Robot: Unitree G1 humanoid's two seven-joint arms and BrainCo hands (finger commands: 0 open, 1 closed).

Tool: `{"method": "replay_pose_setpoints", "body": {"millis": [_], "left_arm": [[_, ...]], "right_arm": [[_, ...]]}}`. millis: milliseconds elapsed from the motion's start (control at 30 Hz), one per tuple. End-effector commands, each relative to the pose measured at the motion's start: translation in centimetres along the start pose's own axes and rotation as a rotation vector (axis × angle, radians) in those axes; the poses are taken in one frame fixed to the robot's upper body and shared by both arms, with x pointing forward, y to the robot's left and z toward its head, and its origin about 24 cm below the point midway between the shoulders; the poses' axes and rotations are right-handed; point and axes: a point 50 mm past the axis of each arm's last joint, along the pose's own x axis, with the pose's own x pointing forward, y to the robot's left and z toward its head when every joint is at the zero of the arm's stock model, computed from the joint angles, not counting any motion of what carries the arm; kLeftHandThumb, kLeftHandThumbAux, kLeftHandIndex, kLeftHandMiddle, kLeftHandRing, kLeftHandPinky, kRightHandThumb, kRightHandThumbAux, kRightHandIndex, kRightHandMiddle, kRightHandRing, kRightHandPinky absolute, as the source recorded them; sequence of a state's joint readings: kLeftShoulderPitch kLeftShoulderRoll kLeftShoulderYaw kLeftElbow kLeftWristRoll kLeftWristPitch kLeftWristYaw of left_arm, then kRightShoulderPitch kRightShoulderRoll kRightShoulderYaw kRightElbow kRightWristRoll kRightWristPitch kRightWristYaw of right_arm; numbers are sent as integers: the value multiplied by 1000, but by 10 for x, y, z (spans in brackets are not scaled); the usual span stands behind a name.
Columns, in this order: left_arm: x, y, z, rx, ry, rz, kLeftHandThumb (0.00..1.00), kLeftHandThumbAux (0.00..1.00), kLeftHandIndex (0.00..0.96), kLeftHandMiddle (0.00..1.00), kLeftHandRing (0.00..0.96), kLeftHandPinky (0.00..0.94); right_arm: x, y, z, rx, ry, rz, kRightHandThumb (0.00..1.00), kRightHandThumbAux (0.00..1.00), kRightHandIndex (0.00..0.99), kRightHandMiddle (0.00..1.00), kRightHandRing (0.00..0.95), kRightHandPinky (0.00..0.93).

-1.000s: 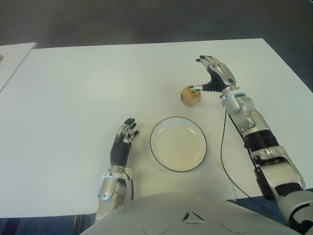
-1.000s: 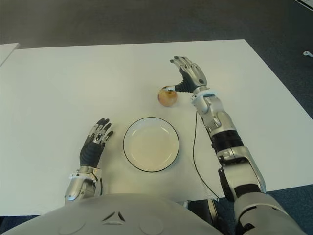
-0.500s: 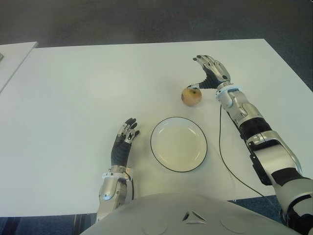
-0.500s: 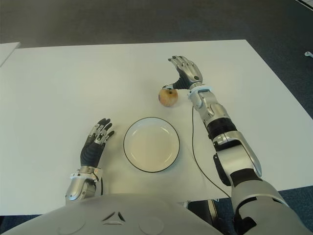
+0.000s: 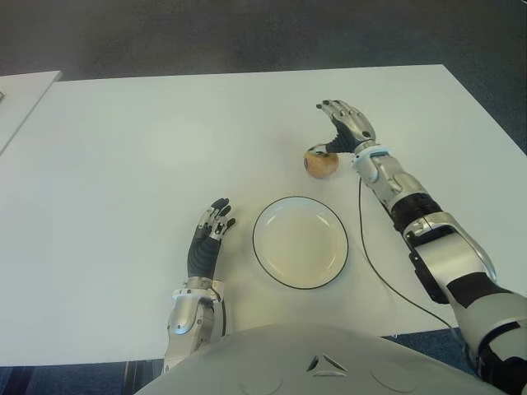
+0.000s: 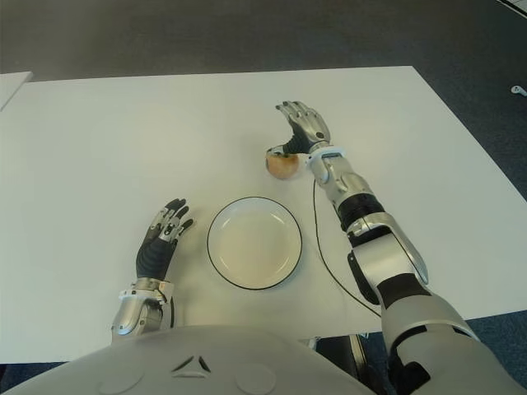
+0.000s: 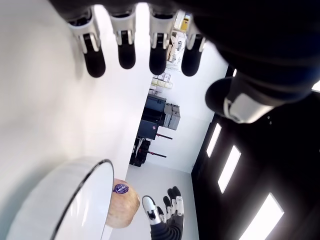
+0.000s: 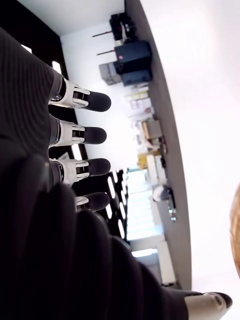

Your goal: Put the apples into the plate.

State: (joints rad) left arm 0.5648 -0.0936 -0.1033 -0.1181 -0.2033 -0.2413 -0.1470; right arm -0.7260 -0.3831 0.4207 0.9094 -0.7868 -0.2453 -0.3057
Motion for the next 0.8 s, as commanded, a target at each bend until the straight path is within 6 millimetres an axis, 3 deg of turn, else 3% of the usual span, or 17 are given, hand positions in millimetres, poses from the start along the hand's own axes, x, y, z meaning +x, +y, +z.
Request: {"method": "replay_pose_setpoints", "body": {"millis": [33,800], "left_arm": [[-1,-2,-4,-2,25,4,249,489,156,123,99,152],[-1,-4,-3,8,24,7,214,488,132,115,92,135]], "right_arm": [[2,4,0,4,22,19,380,551,46,13,11,52],[-4,26,4,19,46,39,382,562,52,30,22,54]]}}
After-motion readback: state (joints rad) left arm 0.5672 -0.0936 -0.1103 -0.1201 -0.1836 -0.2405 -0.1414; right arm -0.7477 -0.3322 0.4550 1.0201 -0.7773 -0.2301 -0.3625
